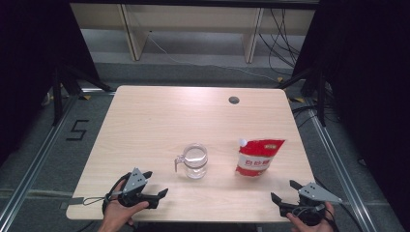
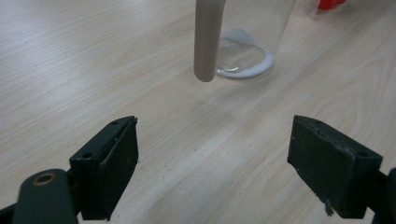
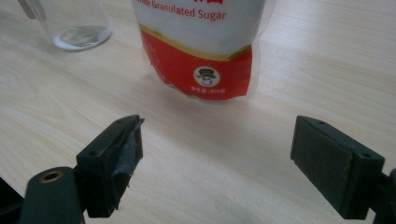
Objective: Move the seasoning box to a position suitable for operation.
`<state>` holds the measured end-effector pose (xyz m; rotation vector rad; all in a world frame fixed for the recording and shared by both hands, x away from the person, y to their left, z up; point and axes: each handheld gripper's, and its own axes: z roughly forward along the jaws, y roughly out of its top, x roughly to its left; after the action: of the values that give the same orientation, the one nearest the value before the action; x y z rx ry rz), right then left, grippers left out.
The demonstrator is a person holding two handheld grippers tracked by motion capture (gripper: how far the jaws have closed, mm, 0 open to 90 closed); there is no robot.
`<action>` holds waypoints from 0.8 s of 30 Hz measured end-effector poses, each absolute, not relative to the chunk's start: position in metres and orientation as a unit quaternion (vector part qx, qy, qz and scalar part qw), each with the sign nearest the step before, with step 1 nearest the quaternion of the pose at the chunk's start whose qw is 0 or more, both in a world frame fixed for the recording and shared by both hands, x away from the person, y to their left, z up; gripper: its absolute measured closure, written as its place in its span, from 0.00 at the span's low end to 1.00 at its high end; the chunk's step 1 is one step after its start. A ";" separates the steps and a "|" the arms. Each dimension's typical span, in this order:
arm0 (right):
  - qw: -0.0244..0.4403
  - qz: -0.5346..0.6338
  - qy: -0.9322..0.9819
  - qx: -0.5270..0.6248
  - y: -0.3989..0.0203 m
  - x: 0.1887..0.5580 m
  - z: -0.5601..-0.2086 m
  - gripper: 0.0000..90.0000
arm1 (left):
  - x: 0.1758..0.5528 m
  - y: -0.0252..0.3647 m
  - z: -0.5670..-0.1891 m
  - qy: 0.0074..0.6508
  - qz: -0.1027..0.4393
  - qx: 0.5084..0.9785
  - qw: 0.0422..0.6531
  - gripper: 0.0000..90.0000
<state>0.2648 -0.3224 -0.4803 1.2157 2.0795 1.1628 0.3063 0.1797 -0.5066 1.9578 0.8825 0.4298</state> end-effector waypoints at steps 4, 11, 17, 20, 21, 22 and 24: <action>0.230 0.426 0.755 0.442 -0.323 0.265 -0.480 0.20 | 0.307 0.181 -0.506 0.352 0.179 0.799 0.454 0.17; 0.227 0.425 0.751 0.452 -0.323 0.264 -0.479 0.20 | 0.308 0.181 -0.504 0.363 0.180 0.790 0.461 0.17; 0.233 0.435 0.749 0.443 -0.324 0.265 -0.479 0.21 | 0.317 0.177 -0.502 0.364 0.176 0.783 0.472 0.19; 0.232 0.435 0.745 0.450 -0.324 0.265 -0.479 0.21 | 0.324 0.171 -0.499 0.365 0.182 0.772 0.487 0.25; 0.232 0.435 0.745 0.450 -0.324 0.265 -0.479 0.21 | 0.324 0.171 -0.499 0.365 0.182 0.772 0.487 0.26; 0.233 0.437 0.747 0.444 -0.324 0.265 -0.479 0.22 | 0.327 0.165 -0.499 0.360 0.191 0.775 0.483 0.27; 0.232 0.437 0.747 0.445 -0.324 0.265 -0.479 0.22 | 0.329 0.161 -0.499 0.353 0.191 0.776 0.486 0.31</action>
<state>0.2652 -0.3242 -0.4791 1.2216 2.0522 1.1999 0.3286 0.1609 -0.4990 1.8874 0.8600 0.4658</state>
